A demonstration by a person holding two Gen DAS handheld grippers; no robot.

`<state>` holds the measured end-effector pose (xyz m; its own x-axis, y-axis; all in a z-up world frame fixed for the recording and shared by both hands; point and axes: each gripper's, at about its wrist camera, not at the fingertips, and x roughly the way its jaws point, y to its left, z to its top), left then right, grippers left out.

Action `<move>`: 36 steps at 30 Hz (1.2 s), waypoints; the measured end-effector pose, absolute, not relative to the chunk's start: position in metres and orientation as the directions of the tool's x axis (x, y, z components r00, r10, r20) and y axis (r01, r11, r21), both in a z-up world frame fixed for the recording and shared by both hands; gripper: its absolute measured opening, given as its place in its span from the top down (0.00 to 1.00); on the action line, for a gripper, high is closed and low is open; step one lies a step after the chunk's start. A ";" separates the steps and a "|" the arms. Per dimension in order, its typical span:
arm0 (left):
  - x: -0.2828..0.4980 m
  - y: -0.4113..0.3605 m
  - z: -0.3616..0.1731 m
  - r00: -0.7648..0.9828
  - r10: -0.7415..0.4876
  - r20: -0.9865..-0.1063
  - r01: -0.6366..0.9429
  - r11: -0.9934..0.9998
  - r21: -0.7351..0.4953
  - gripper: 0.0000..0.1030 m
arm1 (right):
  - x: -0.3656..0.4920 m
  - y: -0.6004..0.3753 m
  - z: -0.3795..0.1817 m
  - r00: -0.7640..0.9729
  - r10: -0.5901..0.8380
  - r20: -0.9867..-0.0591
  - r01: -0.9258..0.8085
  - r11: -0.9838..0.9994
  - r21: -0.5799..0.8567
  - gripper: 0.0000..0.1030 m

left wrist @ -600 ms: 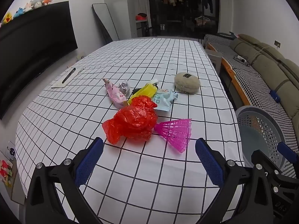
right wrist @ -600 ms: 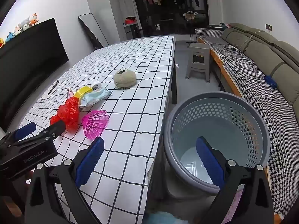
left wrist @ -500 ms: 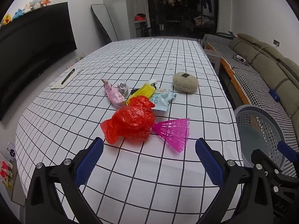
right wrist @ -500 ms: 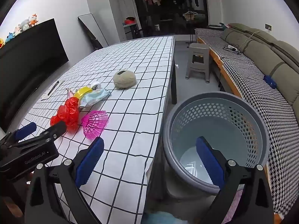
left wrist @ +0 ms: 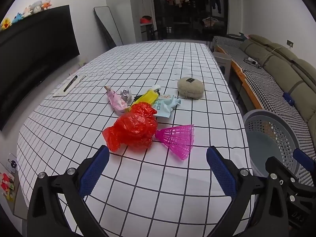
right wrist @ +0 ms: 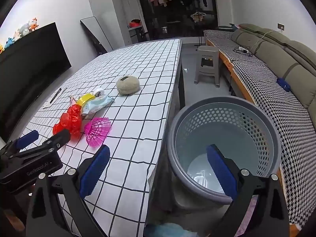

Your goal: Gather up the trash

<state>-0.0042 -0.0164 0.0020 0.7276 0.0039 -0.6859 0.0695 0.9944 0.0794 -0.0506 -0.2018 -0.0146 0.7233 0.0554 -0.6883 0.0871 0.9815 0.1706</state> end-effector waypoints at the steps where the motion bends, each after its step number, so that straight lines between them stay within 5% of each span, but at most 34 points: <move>1: -0.005 -0.017 0.002 0.728 0.004 -0.685 0.070 0.994 0.081 0.06 | -0.051 -0.199 -0.016 0.728 0.047 -0.684 0.094 0.981 0.167 0.08; 36: -0.001 -0.013 0.001 0.730 0.009 -0.683 0.068 0.994 0.086 0.06 | -0.050 -0.197 -0.016 0.733 0.050 -0.678 0.092 0.981 0.172 0.08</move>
